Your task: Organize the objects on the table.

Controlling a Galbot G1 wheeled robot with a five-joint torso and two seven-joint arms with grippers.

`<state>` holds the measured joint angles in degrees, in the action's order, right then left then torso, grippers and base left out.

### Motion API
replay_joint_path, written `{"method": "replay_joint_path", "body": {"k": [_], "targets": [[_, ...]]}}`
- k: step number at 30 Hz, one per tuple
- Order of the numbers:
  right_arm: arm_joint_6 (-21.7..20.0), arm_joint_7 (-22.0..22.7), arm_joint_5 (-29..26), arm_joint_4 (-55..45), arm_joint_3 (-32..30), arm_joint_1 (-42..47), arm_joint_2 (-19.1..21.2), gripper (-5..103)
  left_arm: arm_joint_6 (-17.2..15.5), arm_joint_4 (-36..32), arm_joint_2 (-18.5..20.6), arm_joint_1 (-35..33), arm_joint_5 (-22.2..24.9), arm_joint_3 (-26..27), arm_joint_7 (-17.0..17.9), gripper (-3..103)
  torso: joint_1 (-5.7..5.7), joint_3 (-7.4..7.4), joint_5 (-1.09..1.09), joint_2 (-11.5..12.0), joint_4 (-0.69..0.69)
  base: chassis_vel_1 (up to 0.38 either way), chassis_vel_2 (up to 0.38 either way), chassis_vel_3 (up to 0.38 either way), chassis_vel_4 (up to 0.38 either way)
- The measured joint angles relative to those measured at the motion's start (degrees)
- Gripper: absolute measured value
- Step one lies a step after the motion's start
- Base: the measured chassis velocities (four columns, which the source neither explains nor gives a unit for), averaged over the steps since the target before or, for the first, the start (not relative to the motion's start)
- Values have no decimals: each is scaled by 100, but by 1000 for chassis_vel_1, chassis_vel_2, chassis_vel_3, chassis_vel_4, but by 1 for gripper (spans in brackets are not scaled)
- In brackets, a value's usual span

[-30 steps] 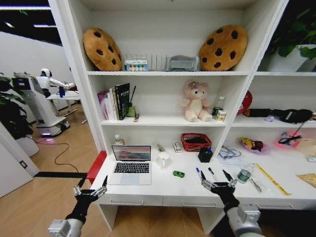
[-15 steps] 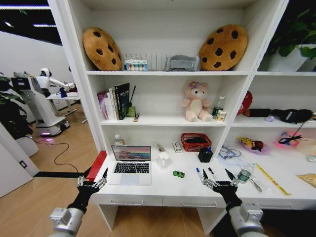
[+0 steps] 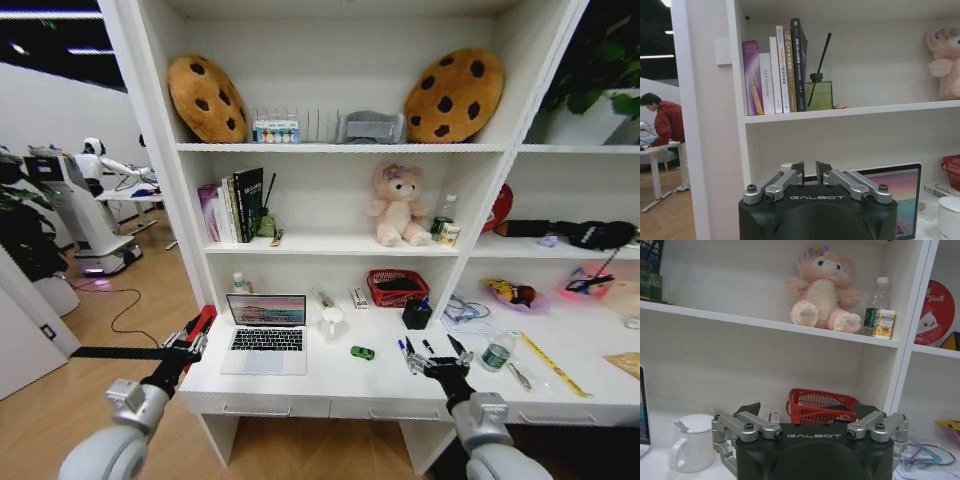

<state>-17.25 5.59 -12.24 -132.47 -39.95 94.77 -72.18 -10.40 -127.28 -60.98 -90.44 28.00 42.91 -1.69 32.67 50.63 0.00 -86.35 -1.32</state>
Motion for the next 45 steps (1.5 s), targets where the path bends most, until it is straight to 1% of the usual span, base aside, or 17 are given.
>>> {"method": "replay_joint_path", "body": {"k": [1, 3, 4, 10, 12, 13, 14, 15, 16, 17, 21, 23, 24, 26, 29, 36, 45], "targets": [[-4, -24, -181, 1, 5, -49, 50, 100, -72, 77, 64, 123, 140, -85, 19, 8, -1, 0, 0, 0, 0, 0, 0, 0, 0], [-4, -27, -209, 1, 6, -56, 56, 100, -76, 84, 68, 132, 151, -91, 20, 8, 0, 0, -1, 0, 0, 0, 0, 0, 0], [-4, -41, -305, 1, 12, -86, 73, 100, -115, 148, 108, 212, 246, -145, 23, 3, 0, 0, 0, 0, 0, 0, 0, 0, 0], [2, -91, -420, 1, 70, -186, 59, 100, -166, 412, 203, 458, 413, -318, -29, 0, 0, 0, 1, 0, -1, 0, 0, 0, 0], [6, -144, -354, 7, 146, -206, -44, 100, -155, 669, 295, 734, 496, -621, -150, 0, 0, 0, -1, 0, 0, 0, 0, 0, 0], [6, -144, -354, 7, 146, -206, -44, 100, -155, 669, 295, 734, 496, -621, -150, 0, 0, 0, -1, 0, 0, 0, 0, 0, 0], [26, -183, -270, 15, 169, -188, -98, 100, -138, 750, 339, 863, 527, -752, -225, 0, 0, 0, 0, 0, 0, 0, 0, 0, 0], [83, -240, -110, 47, 205, -127, -175, 100, -115, 946, 445, 1304, 557, -1059, -381, 0, 0, 0, 0, 0, -2, 0, 0, 0, 0], [108, -259, -3, 129, 195, -128, -179, 100, -201, 1223, 572, 2163, 764, -1476, -400, 0, 0, 0, 0, 0, -2, 0, 0, 0, 0], [112, -259, 36, 172, 187, -145, -187, 100, -348, 1338, 620, 2430, 889, -1649, -390, 0, 0, 0, 0, 0, -2, 0, 0, 0, 0], [126, -260, 112, 240, 188, -161, -230, 100, -518, 1492, 678, 2689, 1022, -1870, -408, 0, 0, 0, 1, 0, 0, 0, 0, 0, 0], [201, -261, 250, 335, 193, -158, -295, 100, -760, 1730, 614, 3039, 1081, -2147, -442, 0, -1, 0, 0, -1, 0, 0, 0, 0, 0], [201, -261, 250, 335, 193, -158, -295, 100, -760, 1730, 614, 3039, 1081, -2147, -442, 0, -1, 0, 0, -1, 0, 0, 0, 0, 0], [250, -272, 293, 385, 190, -156, -311, 100, -1018, 1860, 503, 3313, 1150, -2353, -484, 0, -1, 0, 0, -1, -1, 0, 0, 0, 0], [263, -275, 295, 409, 165, -183, -300, 100, -1257, 1926, 407, 3575, 1186, -2587, -484, 0, -1, 0, 1, -1, -1, 0, 0, 0, 0], [231, -244, 299, 413, 132, -166, -301, 100, -1515, 2156, 166, 4046, 1087, -3022, -195, 0, -1, 0, 0, -1, -2, 0, 0, 0, 0], [253, -235, 337, 470, 170, -193, -329, 100, -1582, 2557, 156, 4330, 974, -3139, -117, 0, -1, -1, 0, 0, 0, 0, 0, 0, 0]]}}
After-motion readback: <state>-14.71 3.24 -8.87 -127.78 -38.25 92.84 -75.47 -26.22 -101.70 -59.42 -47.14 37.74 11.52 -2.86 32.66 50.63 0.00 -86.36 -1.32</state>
